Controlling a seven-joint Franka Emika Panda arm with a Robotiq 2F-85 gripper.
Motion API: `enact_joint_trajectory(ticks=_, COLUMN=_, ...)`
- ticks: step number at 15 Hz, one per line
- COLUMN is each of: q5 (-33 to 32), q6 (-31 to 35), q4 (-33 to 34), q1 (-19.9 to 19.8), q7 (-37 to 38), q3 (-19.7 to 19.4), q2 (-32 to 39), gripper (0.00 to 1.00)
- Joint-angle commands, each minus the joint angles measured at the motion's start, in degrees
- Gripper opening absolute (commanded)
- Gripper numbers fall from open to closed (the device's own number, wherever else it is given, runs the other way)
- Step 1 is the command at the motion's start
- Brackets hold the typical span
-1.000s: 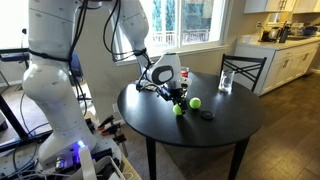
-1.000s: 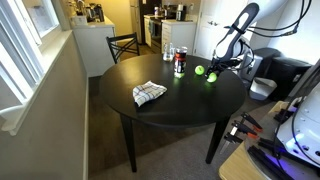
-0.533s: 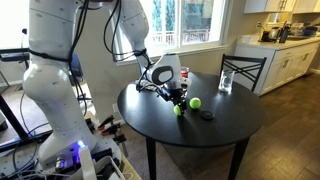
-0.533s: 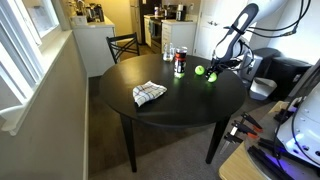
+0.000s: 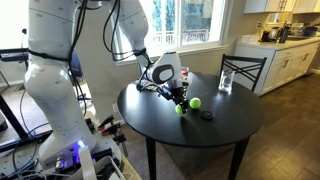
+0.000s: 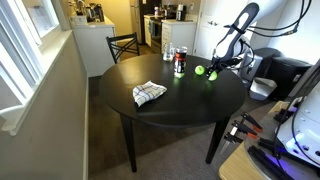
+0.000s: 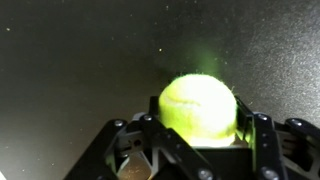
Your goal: Put the tennis ball in the container
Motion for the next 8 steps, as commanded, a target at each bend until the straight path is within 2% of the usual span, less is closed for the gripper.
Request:
enact_joint_trajectory(ticks=1, q5=-3.46, q6=-1.58, q4=-1.13, q1=3.77, q7=1.0, q3=-5.42, q2=-3.54, gripper=0.44)
enact_joint_trajectory(ticks=6, q5=-6.95, q6=0.54, q4=-1.43, q1=6.0, q7=2.71, q3=-8.96, q2=-7.63, gripper=0.44)
enact_joint_trajectory(ticks=8, q5=-7.03, q6=2.03, q4=-1.37, q1=6.39, q7=4.07, q3=-8.99, q2=-9.11, gripper=0.44)
